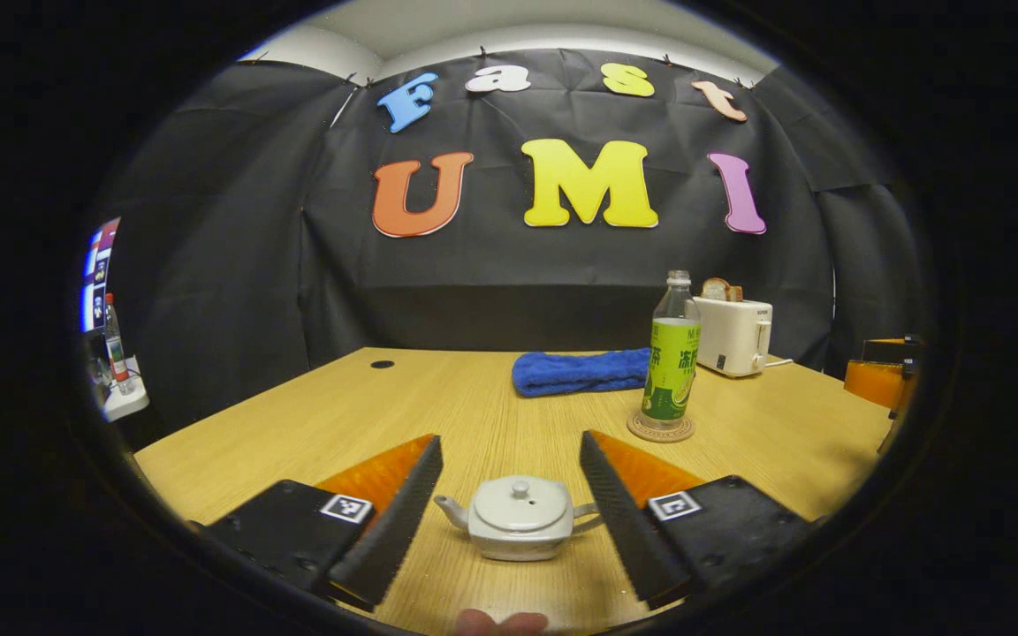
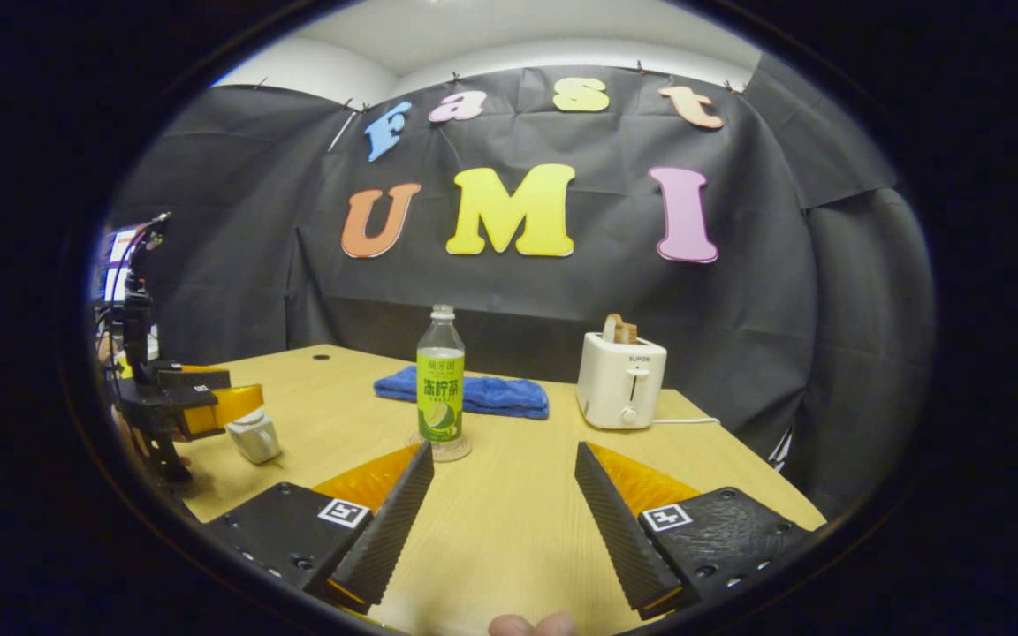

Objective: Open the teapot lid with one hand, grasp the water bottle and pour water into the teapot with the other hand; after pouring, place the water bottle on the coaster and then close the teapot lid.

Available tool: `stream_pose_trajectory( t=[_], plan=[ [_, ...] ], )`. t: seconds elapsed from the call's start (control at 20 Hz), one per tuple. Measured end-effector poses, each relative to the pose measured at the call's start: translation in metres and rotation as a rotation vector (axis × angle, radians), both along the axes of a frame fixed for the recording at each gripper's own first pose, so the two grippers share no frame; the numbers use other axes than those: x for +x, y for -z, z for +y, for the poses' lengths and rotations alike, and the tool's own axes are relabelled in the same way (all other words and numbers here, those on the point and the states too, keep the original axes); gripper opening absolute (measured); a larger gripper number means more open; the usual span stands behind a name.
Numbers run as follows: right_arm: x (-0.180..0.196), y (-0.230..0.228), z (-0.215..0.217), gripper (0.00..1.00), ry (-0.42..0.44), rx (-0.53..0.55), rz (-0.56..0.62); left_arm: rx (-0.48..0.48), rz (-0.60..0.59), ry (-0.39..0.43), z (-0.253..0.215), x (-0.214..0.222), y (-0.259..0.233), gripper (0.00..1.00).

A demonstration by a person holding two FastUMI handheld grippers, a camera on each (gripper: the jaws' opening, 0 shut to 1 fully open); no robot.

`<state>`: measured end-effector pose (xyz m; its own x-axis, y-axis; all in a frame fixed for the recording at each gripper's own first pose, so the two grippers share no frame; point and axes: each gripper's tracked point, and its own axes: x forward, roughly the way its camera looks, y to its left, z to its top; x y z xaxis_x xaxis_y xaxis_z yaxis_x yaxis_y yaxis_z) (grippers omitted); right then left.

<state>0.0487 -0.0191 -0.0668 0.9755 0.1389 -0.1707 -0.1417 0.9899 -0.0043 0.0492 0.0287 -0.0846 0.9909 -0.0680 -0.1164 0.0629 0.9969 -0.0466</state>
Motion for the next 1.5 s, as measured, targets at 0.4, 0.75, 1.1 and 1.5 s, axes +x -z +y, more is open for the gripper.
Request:
stream_pose_trajectory(
  t=[0.4,0.75,1.1,1.5],
  plan=[
    [-0.013,-0.048,-0.019,0.99,0.072,0.072,-0.128,0.002,-0.169,-0.033,-0.033,-0.035,-0.095,0.96],
    [-0.049,-0.06,-0.026,0.96,0.106,0.039,-0.143,-0.029,-0.186,0.027,-0.082,-0.077,-0.104,0.96],
    [-0.072,-0.066,-0.014,0.96,0.158,0.01,-0.162,-0.015,-0.16,0.092,-0.089,-0.087,-0.094,0.96],
    [-0.071,-0.076,0.019,0.96,0.116,0.015,-0.182,-0.009,-0.19,0.068,-0.07,-0.087,-0.104,0.96]
  ],
)
